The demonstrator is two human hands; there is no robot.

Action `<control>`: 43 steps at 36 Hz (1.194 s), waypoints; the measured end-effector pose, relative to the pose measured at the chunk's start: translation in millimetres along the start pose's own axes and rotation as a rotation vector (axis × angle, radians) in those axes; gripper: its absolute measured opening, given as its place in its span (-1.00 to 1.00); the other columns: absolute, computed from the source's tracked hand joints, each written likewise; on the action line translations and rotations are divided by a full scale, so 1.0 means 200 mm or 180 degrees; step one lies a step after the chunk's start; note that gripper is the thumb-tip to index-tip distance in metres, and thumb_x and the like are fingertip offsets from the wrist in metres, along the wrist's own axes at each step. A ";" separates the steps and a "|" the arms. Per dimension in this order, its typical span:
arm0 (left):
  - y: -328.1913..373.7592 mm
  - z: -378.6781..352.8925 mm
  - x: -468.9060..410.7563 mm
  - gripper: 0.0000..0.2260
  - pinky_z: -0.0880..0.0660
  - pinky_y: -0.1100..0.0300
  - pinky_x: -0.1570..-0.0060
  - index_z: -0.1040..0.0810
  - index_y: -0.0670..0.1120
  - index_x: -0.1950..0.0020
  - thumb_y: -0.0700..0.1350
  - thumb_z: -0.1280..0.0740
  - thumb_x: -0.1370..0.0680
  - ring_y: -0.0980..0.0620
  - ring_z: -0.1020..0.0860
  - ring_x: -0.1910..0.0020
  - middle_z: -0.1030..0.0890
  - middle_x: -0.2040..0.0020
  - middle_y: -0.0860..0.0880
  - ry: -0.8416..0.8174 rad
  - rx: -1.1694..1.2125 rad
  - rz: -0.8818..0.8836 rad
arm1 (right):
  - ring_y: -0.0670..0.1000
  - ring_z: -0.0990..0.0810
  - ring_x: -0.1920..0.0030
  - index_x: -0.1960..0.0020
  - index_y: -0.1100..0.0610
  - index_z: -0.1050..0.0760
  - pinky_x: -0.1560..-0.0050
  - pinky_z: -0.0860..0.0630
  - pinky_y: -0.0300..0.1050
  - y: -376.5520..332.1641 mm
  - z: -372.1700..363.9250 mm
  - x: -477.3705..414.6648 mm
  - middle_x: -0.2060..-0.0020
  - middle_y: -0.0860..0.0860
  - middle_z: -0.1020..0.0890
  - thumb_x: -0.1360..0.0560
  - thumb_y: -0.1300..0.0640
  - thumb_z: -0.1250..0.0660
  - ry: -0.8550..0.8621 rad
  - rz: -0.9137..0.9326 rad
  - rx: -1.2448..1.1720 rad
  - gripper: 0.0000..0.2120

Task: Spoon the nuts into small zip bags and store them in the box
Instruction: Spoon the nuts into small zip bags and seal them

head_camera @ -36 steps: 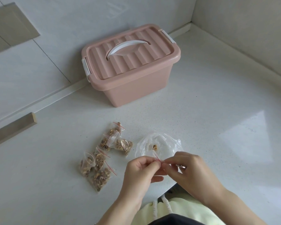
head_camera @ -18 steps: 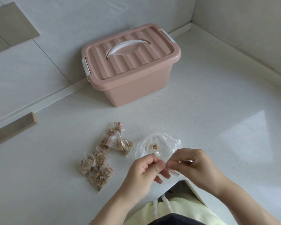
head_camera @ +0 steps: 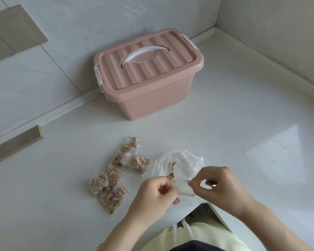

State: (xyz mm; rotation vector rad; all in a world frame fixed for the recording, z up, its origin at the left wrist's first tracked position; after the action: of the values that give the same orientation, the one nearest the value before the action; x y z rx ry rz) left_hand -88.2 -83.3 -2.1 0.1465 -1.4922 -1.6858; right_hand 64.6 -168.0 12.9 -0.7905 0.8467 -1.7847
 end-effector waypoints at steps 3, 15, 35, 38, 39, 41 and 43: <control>0.01 0.00 0.02 -0.73 -0.28 0.24 0.50 -0.33 -0.12 0.46 0.02 -0.26 -0.33 0.04 -0.31 0.52 -0.44 0.53 -0.01 0.0894 -0.1364 -0.0170 | -0.15 -0.54 0.37 0.39 0.00 -0.58 0.40 -0.44 -0.31 -0.02 -0.03 0.01 0.47 -0.15 -0.58 -0.31 0.12 -0.46 0.0433 -0.0095 0.0795 -0.87; 0.08 -0.06 -0.03 -0.09 -0.04 0.26 -0.42 0.07 0.16 -0.44 0.25 -0.39 -0.25 0.23 0.00 -0.48 -0.03 -0.44 0.36 0.0303 -0.1278 -0.1851 | -0.22 -0.45 0.51 0.38 0.08 -0.59 0.39 -0.31 -0.46 -0.20 0.00 -0.01 0.53 -0.17 -0.57 -0.35 0.26 -0.42 0.0459 -0.0714 -0.0690 -0.83; 0.01 -0.04 -0.08 -0.64 -0.43 0.15 -0.01 -0.46 -0.07 0.09 0.21 -0.31 -0.38 0.19 -0.44 0.18 -0.52 0.26 0.12 0.1695 -0.1570 -0.1679 | -0.19 -0.48 0.41 0.38 0.10 -0.51 0.37 -0.31 -0.37 -0.18 0.06 -0.03 0.41 -0.13 -0.52 -0.46 -0.14 -0.14 0.1015 -0.0377 0.0061 -0.59; -0.05 0.02 -0.09 -0.58 -0.37 0.27 0.11 -0.42 0.01 0.07 0.33 -0.27 -0.34 0.16 -0.47 0.16 -0.52 0.20 0.15 0.1357 -0.1351 -0.0707 | -0.19 -0.49 0.31 0.45 0.01 -0.45 0.29 -0.34 -0.39 -0.13 0.15 0.01 0.26 -0.10 -0.52 -0.51 -0.25 0.04 0.1180 -0.0414 -0.0084 -0.45; -0.08 0.04 -0.09 -0.59 -0.33 0.31 0.16 -0.42 0.01 0.05 0.30 -0.30 -0.34 0.15 -0.47 0.13 -0.51 0.15 0.14 0.1290 -0.1316 -0.0439 | -0.20 -0.50 0.27 0.46 0.00 -0.45 0.26 -0.34 -0.41 -0.11 0.17 0.02 0.26 -0.11 -0.51 -0.54 -0.25 0.05 0.1217 -0.0421 -0.0052 -0.44; -0.14 0.05 -0.09 -0.65 -0.29 0.40 0.25 -0.41 0.01 0.01 0.20 -0.37 -0.38 0.16 -0.44 0.07 -0.48 0.09 0.16 0.1226 -0.1290 -0.0126 | -0.22 -0.49 0.24 0.41 0.00 -0.48 0.25 -0.34 -0.42 -0.07 0.22 0.04 0.28 -0.10 -0.50 -0.56 -0.22 0.05 0.1200 -0.0559 0.0031 -0.45; -0.18 0.04 -0.10 -0.68 -0.28 0.47 0.26 -0.41 0.02 0.01 0.13 -0.41 -0.39 0.17 -0.42 0.04 -0.42 0.08 0.20 0.1254 -0.1215 -0.0002 | -0.20 -0.49 0.31 0.34 -0.03 -0.51 0.31 -0.36 -0.38 -0.02 0.24 0.06 0.38 -0.08 -0.52 -0.52 -0.24 0.06 0.1119 -0.0781 -0.0076 -0.49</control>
State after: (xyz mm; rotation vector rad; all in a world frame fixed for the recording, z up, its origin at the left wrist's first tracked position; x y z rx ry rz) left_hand -99.5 -67.6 -39.3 0.2551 -0.8670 -1.7862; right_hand 97.8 -187.7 43.2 -0.6241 1.0344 -2.1760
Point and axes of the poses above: each hand's wrist, its own x-axis away from the middle knuckle, its own z-axis out of the back of the hand, y = z × x, the point moved 2 cm from there along -x, towards the middle knuckle
